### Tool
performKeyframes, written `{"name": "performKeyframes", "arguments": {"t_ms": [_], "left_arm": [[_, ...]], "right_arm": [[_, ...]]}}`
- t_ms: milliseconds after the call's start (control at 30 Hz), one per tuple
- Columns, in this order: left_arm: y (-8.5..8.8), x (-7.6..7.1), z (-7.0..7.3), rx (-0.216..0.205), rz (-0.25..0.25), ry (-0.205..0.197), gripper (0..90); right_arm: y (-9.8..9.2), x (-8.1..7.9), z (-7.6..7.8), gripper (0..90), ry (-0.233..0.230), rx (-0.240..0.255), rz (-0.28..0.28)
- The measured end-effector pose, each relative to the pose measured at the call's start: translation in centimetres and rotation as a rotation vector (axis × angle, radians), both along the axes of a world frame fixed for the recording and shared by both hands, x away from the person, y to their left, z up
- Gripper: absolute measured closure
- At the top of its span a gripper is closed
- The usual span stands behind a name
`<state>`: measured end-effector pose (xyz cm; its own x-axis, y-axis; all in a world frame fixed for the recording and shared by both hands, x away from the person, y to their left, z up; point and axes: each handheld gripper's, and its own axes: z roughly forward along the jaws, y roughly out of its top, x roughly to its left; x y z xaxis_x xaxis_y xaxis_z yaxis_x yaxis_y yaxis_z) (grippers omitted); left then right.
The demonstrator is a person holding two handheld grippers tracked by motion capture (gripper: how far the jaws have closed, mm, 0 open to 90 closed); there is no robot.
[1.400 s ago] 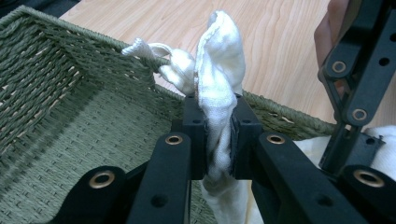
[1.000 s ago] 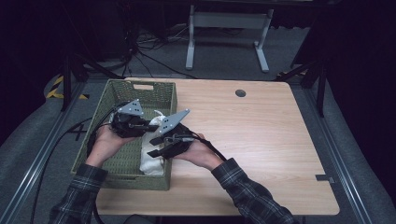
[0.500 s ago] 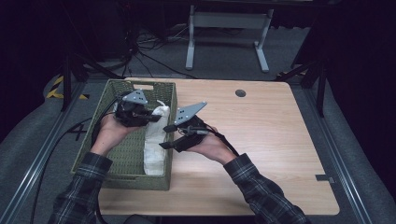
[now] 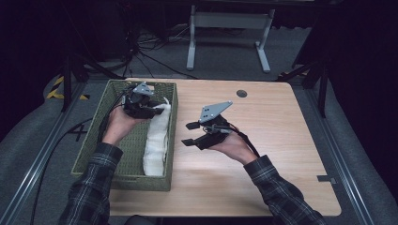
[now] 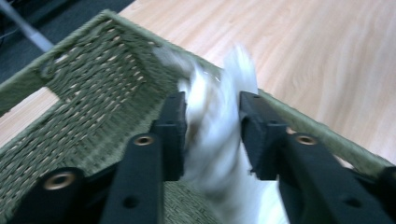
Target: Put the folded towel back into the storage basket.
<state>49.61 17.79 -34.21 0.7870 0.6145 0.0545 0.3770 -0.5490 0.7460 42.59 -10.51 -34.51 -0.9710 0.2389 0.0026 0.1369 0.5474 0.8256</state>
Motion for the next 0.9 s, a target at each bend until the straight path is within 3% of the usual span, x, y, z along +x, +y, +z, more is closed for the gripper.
{"name": "performKeyframes", "arguments": {"t_ms": [133, 367, 633, 667, 733, 900], "left_arm": [[0.0, 0.0, 0.3, -0.033, 0.028, 0.013, 43.7], [-1.1, -1.0, 1.2, -0.099, 0.02, 0.028, 30.4], [-3.9, -2.2, 1.6, -0.109, 0.0, 0.026, 23.8], [-5.0, -2.7, 1.7, -0.11, -0.013, 0.022, 22.4], [-6.0, -3.2, 1.8, -0.125, -0.02, 0.032, 21.7], [-8.2, -4.2, 2.1, -0.117, -0.038, 0.031, 19.5]], "right_arm": [[-1.5, 0.2, -0.1, 37.2, 0.002, -0.001, -0.023], [-4.6, 0.6, -0.6, 33.3, 0.01, -0.018, -0.072], [-8.3, 1.0, -0.9, 31.2, 0.012, -0.038, -0.112], [-9.0, 1.0, -0.9, 31.2, 0.011, -0.036, -0.119], [-10.0, 1.0, -1.0, 31.2, 0.011, -0.039, -0.122], [-12.2, 1.0, -1.3, 31.1, 0.015, -0.043, -0.134]]}}
